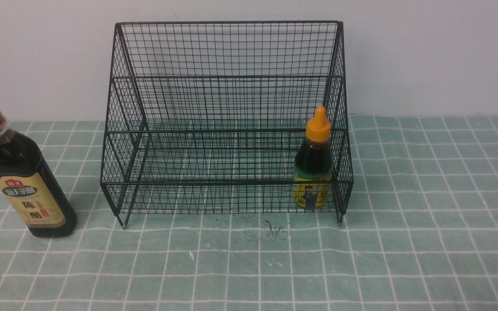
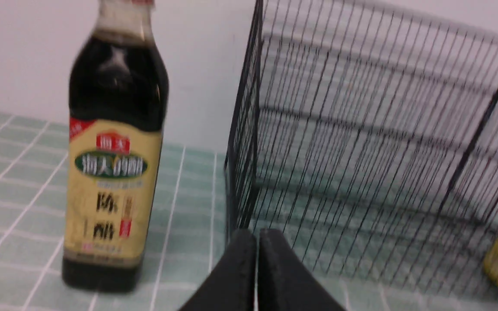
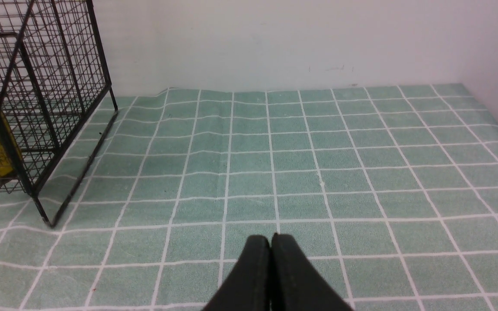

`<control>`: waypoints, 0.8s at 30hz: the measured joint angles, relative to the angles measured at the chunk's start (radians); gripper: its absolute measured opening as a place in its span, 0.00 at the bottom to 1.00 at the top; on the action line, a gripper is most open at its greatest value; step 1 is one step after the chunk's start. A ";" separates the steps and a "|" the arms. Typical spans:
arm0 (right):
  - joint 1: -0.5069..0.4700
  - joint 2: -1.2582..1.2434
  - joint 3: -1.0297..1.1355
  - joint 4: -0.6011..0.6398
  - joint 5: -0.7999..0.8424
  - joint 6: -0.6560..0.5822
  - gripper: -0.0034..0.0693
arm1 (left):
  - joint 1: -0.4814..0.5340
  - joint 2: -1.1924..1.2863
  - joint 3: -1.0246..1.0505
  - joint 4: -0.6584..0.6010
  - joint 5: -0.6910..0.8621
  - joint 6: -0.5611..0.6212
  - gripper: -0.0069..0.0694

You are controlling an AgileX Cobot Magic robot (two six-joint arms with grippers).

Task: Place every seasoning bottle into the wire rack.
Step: Use the left arm to grab the condiment bottle closest to it

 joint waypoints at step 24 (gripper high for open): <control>0.000 0.000 0.000 0.000 0.003 0.000 0.03 | 0.000 0.725 -0.513 -0.355 -0.376 0.661 0.34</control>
